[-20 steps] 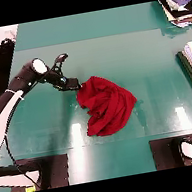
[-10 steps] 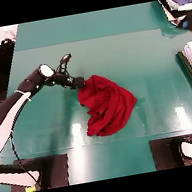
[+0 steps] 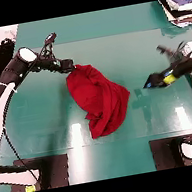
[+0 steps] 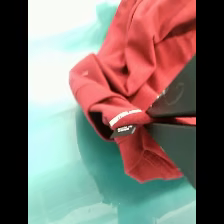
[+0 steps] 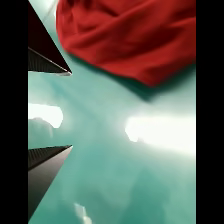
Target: Fold the shirts.
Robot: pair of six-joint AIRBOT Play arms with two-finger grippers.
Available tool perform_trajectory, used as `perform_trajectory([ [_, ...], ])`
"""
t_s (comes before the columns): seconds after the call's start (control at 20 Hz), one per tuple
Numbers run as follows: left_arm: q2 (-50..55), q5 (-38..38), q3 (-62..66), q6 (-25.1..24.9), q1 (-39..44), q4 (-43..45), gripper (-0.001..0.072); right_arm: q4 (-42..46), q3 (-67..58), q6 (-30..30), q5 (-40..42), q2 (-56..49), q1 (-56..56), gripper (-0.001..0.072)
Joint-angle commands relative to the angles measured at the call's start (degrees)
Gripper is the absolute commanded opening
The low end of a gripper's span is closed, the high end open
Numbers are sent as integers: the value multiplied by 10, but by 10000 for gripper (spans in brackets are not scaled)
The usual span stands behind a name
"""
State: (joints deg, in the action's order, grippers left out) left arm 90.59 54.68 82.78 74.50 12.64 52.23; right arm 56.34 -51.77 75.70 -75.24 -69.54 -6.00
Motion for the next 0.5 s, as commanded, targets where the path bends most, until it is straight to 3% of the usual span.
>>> perform_trajectory([
  [0.0, -1, 3, 11, 0, -5, 7, 31, -134, 131, -25, 116, 0, -62, 501],
  [0.2, -1, 4, 11, 0, -5, 14, 31, -163, 150, -32, 194, -2, -156, 493],
  [0.25, -1, 4, 11, 0, -5, 14, 31, -163, 150, -31, 204, -8, -172, 445],
  [0.4, -1, 8, 11, 0, -5, 14, 31, -167, 150, -31, 198, -47, -183, 441],
  [0.45, -1, 12, 11, 0, -5, 14, 31, -174, 150, -32, 195, -58, -183, 401],
])
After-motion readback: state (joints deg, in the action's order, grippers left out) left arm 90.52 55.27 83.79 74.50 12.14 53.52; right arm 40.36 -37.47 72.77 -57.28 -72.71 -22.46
